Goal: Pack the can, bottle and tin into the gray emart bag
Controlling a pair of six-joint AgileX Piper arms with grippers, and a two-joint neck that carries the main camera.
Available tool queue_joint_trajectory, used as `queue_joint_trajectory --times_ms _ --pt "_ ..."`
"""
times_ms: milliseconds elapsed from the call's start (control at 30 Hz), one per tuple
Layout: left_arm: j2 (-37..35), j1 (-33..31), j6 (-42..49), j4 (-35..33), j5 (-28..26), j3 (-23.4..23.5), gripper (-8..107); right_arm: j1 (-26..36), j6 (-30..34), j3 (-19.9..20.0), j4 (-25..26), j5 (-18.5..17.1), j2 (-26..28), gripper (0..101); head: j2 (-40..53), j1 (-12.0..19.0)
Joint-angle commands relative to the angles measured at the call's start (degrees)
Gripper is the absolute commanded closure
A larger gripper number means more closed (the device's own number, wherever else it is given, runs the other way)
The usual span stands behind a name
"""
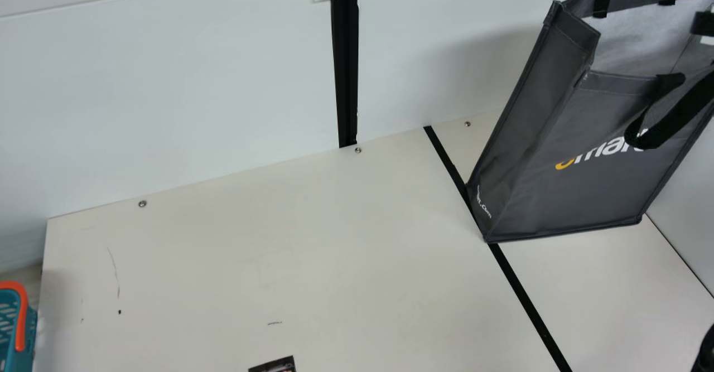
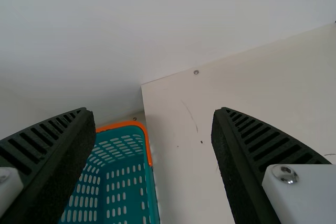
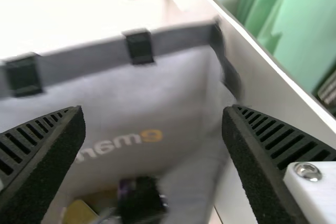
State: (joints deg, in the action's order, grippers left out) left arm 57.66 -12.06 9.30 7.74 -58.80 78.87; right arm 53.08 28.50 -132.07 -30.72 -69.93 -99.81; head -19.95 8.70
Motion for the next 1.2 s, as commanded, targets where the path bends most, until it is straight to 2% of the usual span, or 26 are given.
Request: queue_joint_trajectory --times_ms 0,300,567,1167 --pt "0.00 0.00 0.00 0.00 0.00 0.00 9 -0.38 0.05 -0.17 -0.40 0.03 0.48 10 -0.05 1.30" --pt "0.00 0.00 0.00 0.00 0.00 0.00 9 -3.16 0.37 -0.24 -1.99 0.03 3.81 10 -0.05 1.30" --pt "0.00 0.00 0.00 0.00 0.00 0.00 9 -7.35 0.23 1.39 -1.59 0.03 6.94 10 -0.05 1.30" --pt "0.00 0.00 0.00 0.00 0.00 0.00 9 -22.55 -3.19 5.42 5.40 0.03 12.35 10 -0.05 1.30"
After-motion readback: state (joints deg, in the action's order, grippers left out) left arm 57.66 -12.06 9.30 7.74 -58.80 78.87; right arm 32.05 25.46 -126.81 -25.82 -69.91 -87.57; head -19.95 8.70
